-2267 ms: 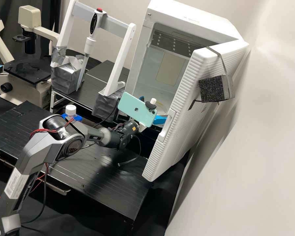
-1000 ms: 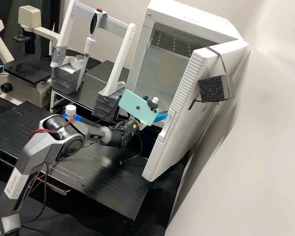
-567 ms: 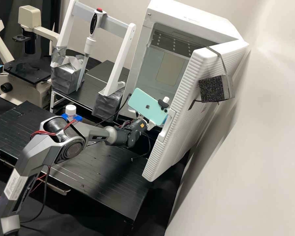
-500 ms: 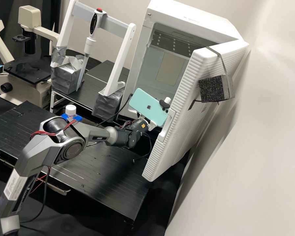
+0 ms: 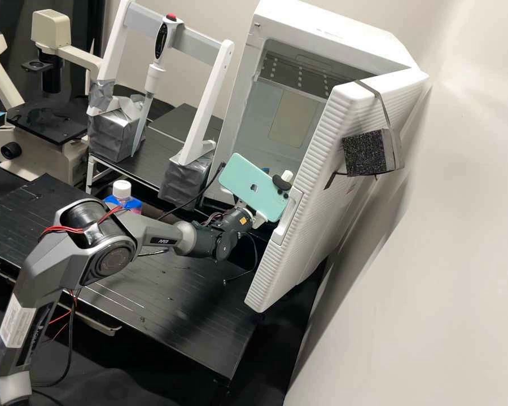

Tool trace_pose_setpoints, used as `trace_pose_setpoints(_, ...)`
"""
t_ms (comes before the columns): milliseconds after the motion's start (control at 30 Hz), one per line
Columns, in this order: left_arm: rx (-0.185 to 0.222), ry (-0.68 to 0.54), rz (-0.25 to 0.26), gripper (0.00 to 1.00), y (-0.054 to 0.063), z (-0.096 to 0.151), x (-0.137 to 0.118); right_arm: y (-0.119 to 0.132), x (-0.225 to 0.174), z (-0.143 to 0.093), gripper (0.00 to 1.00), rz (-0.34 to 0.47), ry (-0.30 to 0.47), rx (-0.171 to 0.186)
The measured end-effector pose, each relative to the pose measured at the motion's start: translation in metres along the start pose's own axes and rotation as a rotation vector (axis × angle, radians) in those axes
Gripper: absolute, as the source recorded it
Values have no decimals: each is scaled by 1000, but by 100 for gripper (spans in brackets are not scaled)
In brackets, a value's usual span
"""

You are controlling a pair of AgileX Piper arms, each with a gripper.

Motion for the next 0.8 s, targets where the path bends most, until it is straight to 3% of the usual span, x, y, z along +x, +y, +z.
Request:
trace_pose_setpoints(67, 0, 0, 0, 100, 0, 0, 0, -2, -5, 1, 0, -3, -9, -8)
trace_pose_setpoints(200, 0, 0, 0, 100, 0, 0, 0, -3, -9, 2, 0, 10, -19, -57)
trace_pose_setpoints(567, 0, 0, 0, 100, 0, 0, 0, -10, 10, -13, 0, 24, 36, -71)
trace_pose_setpoints(800, 0, 0, 0, 100, 0, 0, 0, -17, 17, -9, 0, 5, 0, -65)
